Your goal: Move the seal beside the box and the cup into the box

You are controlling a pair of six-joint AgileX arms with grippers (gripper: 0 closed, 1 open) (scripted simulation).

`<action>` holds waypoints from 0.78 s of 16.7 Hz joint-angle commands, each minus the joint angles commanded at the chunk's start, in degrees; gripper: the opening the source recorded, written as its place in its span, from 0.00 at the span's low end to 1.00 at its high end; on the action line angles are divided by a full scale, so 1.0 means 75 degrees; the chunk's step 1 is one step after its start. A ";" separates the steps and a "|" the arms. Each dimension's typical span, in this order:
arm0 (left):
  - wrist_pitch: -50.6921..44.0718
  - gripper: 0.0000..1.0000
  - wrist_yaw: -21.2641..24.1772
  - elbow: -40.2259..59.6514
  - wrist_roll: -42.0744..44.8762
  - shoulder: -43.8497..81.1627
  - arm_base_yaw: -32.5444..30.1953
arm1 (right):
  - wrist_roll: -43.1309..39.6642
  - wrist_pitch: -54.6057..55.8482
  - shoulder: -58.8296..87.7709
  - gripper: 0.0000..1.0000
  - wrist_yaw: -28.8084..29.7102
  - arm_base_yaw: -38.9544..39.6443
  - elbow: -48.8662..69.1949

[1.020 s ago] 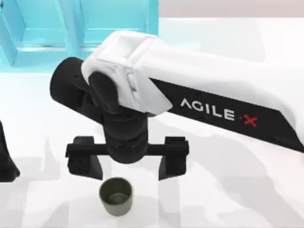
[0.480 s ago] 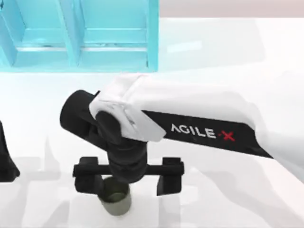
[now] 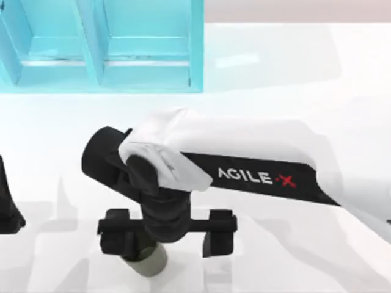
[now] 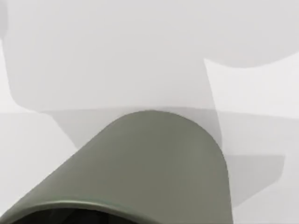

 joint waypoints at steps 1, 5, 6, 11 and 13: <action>0.0000 1.00 0.0000 0.0000 0.0000 0.0000 0.0000 | 0.0000 0.0000 0.0000 0.85 0.0000 0.0000 0.0000; 0.0000 1.00 0.0000 0.0000 0.0000 0.0000 0.0000 | 0.0000 0.0000 0.0000 0.55 0.0000 0.0000 0.0000; 0.0000 1.00 0.0000 0.0000 0.0000 0.0000 0.0000 | 0.0000 0.0000 0.0000 0.47 0.0000 0.0000 0.0000; 0.0000 1.00 0.0000 0.0000 0.0000 0.0000 0.0000 | 0.0000 0.0000 0.0000 0.10 0.0000 0.0000 0.0000; 0.0000 1.00 0.0000 0.0000 0.0000 0.0000 0.0000 | 0.0000 0.0000 0.0000 0.00 0.0000 0.0000 0.0000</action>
